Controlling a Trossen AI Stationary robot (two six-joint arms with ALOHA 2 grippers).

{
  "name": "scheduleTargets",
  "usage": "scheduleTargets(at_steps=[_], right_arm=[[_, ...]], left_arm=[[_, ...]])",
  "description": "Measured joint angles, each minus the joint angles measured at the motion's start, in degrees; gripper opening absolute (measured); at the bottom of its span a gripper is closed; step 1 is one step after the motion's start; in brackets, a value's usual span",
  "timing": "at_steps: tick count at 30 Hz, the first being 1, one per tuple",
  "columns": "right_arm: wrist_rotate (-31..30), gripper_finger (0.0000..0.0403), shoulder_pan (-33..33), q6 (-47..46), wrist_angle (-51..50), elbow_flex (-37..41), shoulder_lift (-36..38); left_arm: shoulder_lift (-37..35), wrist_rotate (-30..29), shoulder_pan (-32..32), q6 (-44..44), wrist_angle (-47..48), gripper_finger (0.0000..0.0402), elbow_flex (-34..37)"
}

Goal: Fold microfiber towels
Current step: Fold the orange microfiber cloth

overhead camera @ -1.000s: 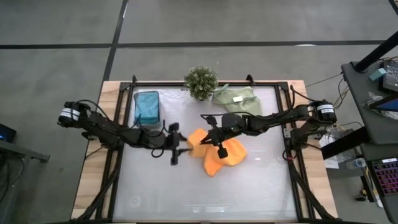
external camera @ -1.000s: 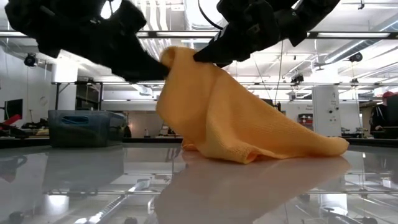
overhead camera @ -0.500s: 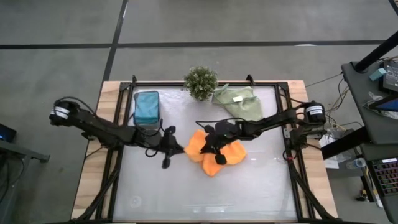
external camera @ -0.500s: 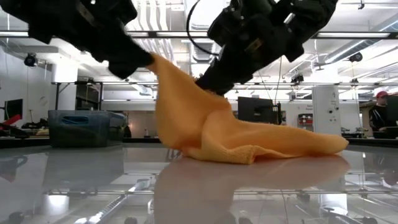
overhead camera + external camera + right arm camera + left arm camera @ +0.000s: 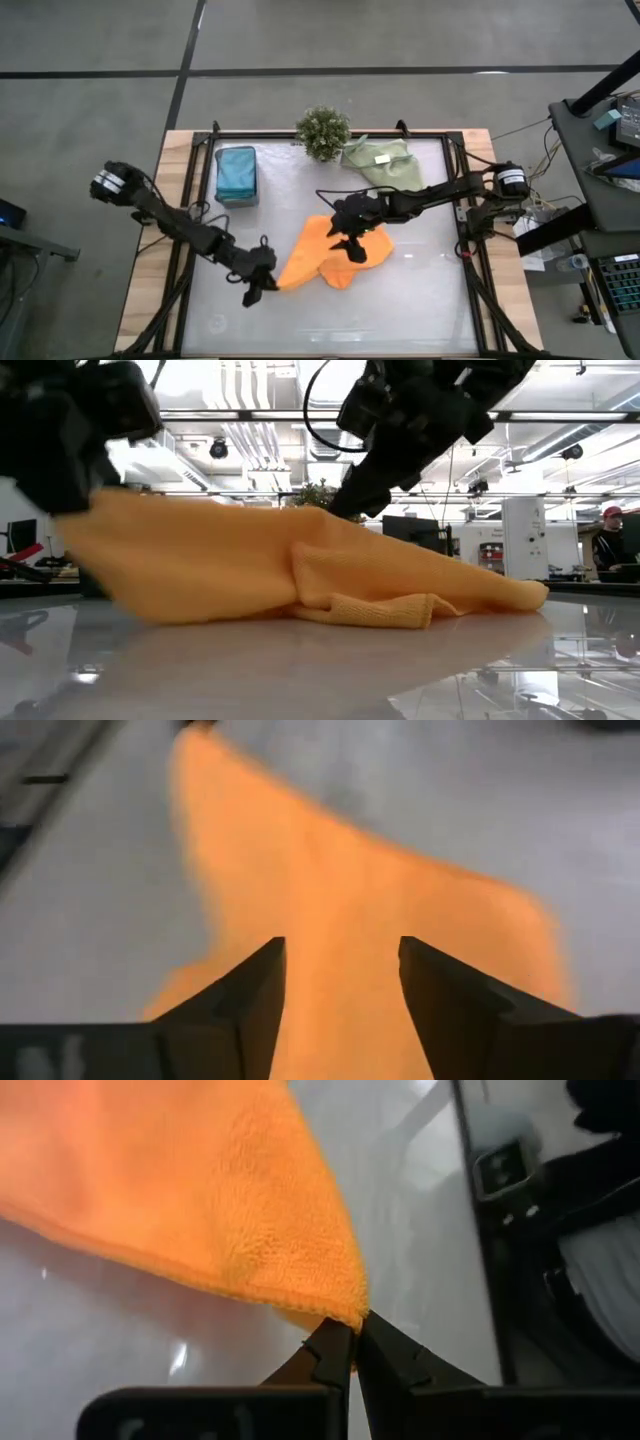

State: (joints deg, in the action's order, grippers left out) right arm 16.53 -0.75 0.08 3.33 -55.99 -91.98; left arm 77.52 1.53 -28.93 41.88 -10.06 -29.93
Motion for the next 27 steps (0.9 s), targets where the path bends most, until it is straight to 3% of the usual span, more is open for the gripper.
scheduleTargets(at_steps=[2,4,11,14,20,27], right_arm=[[-4.4,0.0191,0.0,-0.1,1.8,0.0,-0.7],[-4.7,0.0195,0.1,-0.6,3.4,0.0,-1.8],[9.1,0.0183,-2.4,-4.0,6.3,-0.6,-6.4],[13.0,0.0166,-3.7,-4.5,-2.0,-1.6,-6.8],[13.4,0.0112,-3.7,-1.5,-31.0,-5.5,-6.3],[10.0,0.0045,-5.2,-1.6,-34.6,-6.4,-5.1]], left_arm=[[3.0,-0.1,-0.6,1.3,-1.5,0.0000,0.0],[6.2,0.0,-0.9,2.7,-4.4,0.0000,0.0],[14.4,2.8,-0.9,2.9,-8.9,0.0000,-1.5],[15.4,3.2,-0.9,2.9,-8.9,0.0000,-2.1],[14.8,1.3,-0.8,2.6,-8.6,0.0000,-3.0],[13.5,-2.9,-0.7,-2.3,-8.5,0.0000,-4.6]])
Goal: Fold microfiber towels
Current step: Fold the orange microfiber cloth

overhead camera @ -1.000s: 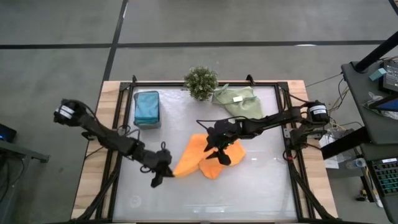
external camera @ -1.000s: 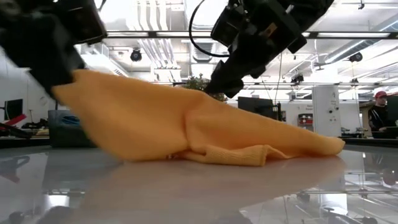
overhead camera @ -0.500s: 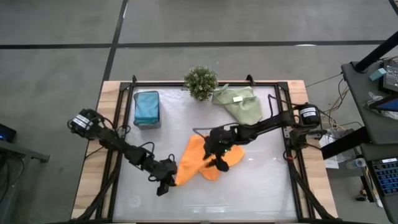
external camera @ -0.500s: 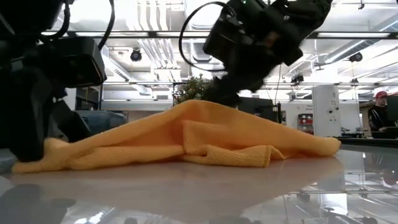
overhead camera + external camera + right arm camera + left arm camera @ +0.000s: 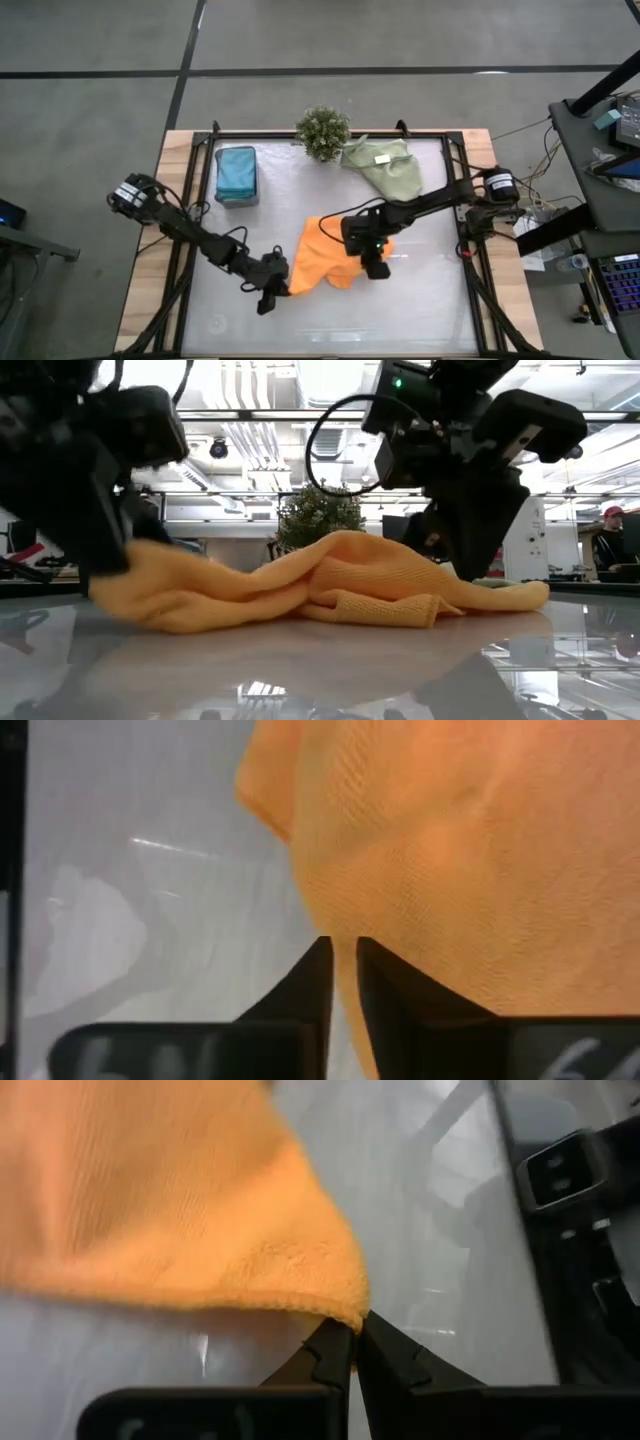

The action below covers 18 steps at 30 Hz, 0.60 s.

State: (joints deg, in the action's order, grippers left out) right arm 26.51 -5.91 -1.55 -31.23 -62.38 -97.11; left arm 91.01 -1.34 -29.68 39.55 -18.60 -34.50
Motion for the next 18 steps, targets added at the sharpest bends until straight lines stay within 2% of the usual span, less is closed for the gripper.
scheduleTargets(at_steps=[3,5,8,12,15,18], right_arm=[[-2.6,0.0023,-0.1,-0.4,-0.6,0.1,1.4],[-6.2,0.0015,-0.2,0.0,-2.3,0.1,2.8],[-12.6,0.0009,-0.6,1.0,-4.5,0.1,5.7],[-16.6,0.0009,-1.5,1.4,-4.3,0.2,10.2],[-16.6,0.0009,-2.6,-0.6,-1.8,0.5,12.7],[-16.6,0.0015,-3.7,-2.7,0.9,0.8,14.4]], left_arm=[[-3.2,-3.6,0.1,-3.7,-0.3,0.0000,-1.0],[-6.6,-8.6,0.2,-9.3,-0.5,0.0000,-1.8],[-12.2,-19.9,0.8,-20.5,-2.6,0.0000,-2.7],[-18.2,-36.7,2.9,-31.5,-11.1,0.0000,-2.6],[-21.0,-44.6,5.2,-32.1,-12.8,0.0000,-2.5],[-21.9,-52.4,7.7,-26.5,-12.9,0.0000,-2.5]])
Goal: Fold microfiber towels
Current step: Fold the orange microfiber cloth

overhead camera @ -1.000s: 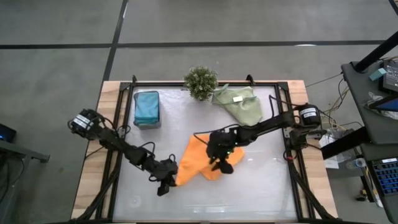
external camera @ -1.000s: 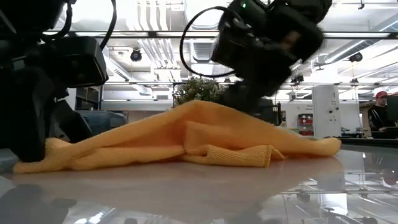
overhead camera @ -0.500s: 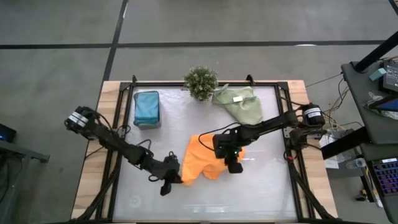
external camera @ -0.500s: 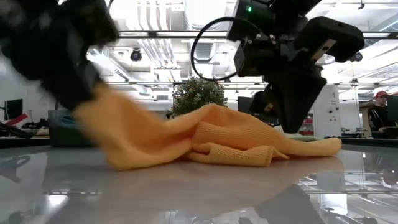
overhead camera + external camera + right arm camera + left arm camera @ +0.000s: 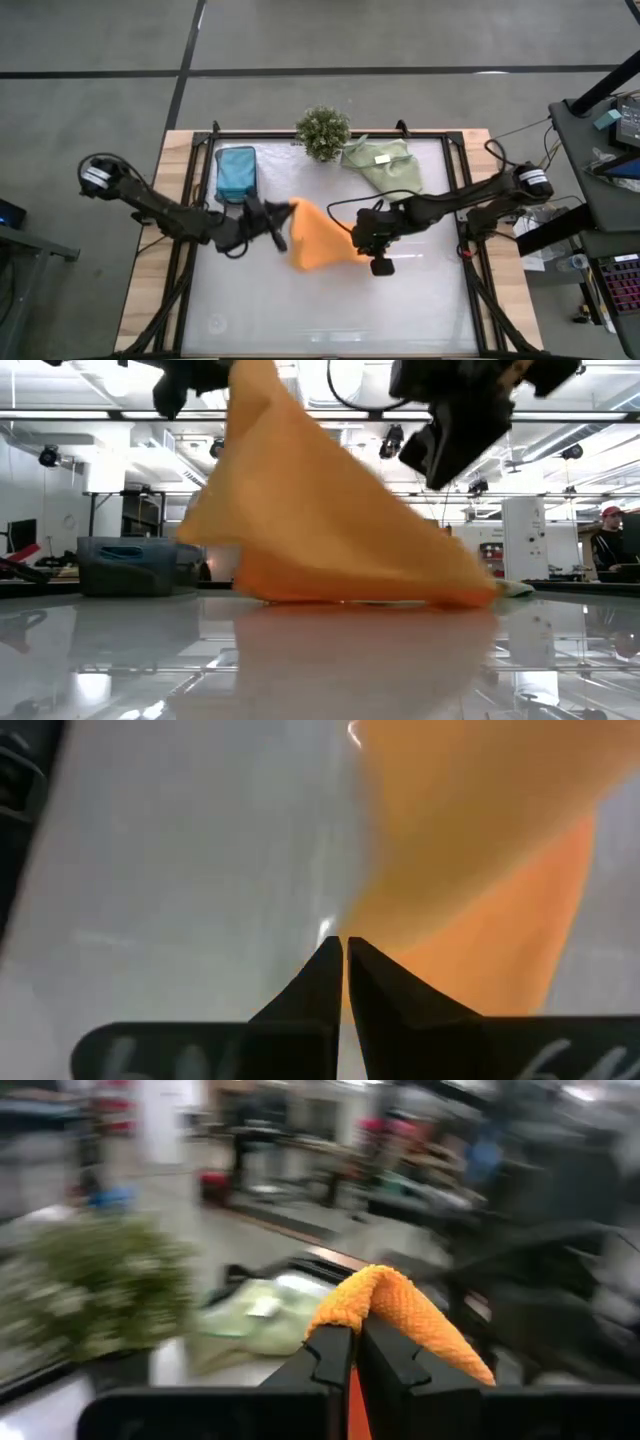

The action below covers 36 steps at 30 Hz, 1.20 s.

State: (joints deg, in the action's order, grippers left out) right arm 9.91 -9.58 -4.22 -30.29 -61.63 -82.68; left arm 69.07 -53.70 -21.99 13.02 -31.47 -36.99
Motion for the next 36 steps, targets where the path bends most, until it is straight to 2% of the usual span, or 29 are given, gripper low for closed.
scheduleTargets(at_steps=[2,5,10,15,19,24,27,29,34,36], right_arm=[[0.0,0.0023,-0.5,-1.0,2.0,0.0,0.8],[-0.2,0.0041,-0.6,-2.5,3.8,0.0,1.0],[-5.3,0.0068,-0.7,-3.1,5.7,0.1,-0.1],[-10.2,0.0099,-0.7,-2.3,10.4,0.6,-2.8],[-20.3,0.0124,-0.7,-2.0,10.4,0.7,-3.8],[-34.1,0.0144,-1.6,-1.5,14.5,0.7,-3.0],[-34.9,0.0148,-2.1,0.9,16.0,0.6,-2.5],[-34.8,0.0148,-2.1,1.1,15.6,0.7,-2.5],[-32.1,0.0141,-2.0,1.3,16.1,2.5,-2.6],[-32.0,0.0139,-1.9,1.3,16.3,3.8,-2.7]], left_arm=[[0.3,-2.6,1.4,2.1,-0.1,0.0000,0.0],[2.5,-2.4,3.7,3.2,-1.5,0.0000,0.1],[7.1,-0.6,7.2,6.8,-2.4,0.0000,0.1],[10.3,8.2,11.0,7.8,-2.9,0.0011,-1.3],[12.2,13.8,12.3,7.7,-2.9,0.0048,-1.7],[13.7,14.1,12.6,7.7,-3.2,0.0091,-1.7],[13.7,14.3,12.7,6.9,-2.2,0.0105,-1.6],[13.1,16.2,12.7,3.2,-1.4,0.0108,-1.3],[12.2,31.0,12.6,-6.7,7.5,0.0109,-1.0],[12.3,33.9,12.5,-7.7,12.3,0.0109,-1.0]])
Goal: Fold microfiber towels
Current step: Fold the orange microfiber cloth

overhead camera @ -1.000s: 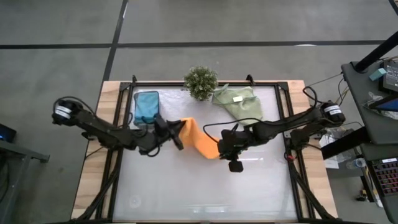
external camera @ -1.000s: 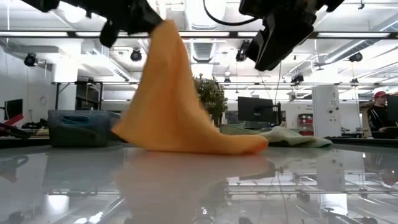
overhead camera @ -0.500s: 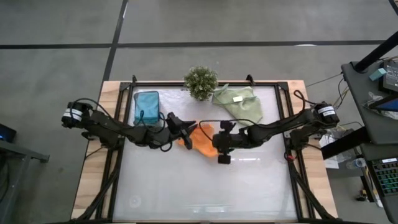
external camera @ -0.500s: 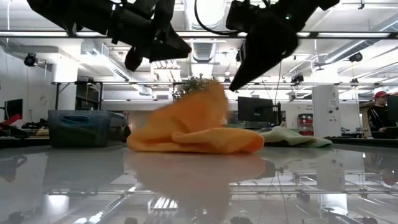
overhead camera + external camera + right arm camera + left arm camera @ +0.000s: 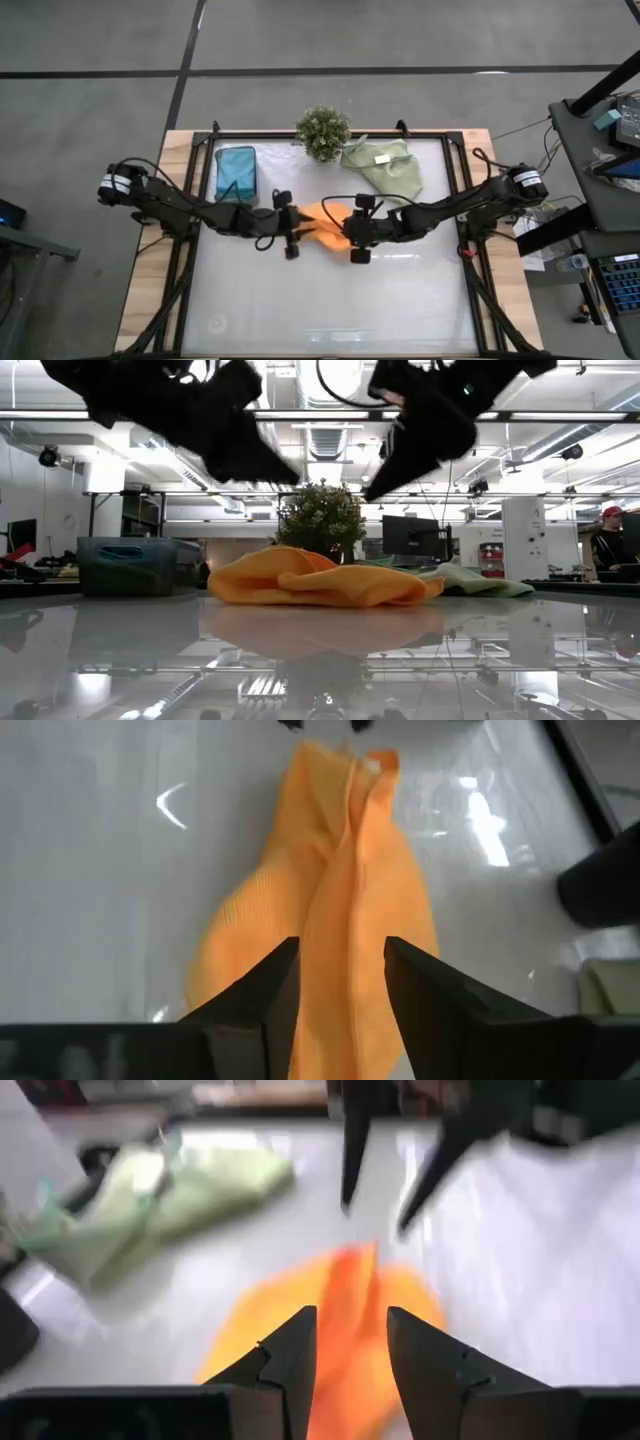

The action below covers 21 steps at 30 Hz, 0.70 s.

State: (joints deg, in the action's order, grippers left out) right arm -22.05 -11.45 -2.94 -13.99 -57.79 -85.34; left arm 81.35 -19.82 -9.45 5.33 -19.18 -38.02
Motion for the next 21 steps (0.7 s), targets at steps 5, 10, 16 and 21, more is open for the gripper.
scheduleTargets(at_steps=[5,10,16,21], right_arm=[[-0.1,0.0138,1.9,-0.9,6.8,5.4,-0.1],[0.5,0.0144,3.8,-1.1,17.5,11.7,-0.2],[7.6,0.0137,6.6,-4.2,26.7,17.1,-0.5],[8.3,0.0131,7.1,-4.7,31.8,18.5,-4.0]], left_arm=[[1.1,-4.0,0.1,-0.1,9.8,0.0109,0.6],[2.0,-7.7,0.2,-5.6,9.7,0.0109,1.2],[2.3,-7.3,1.7,-10.6,9.3,0.0109,1.1],[2.3,-5.5,4.2,-13.4,9.5,0.0109,1.1]])
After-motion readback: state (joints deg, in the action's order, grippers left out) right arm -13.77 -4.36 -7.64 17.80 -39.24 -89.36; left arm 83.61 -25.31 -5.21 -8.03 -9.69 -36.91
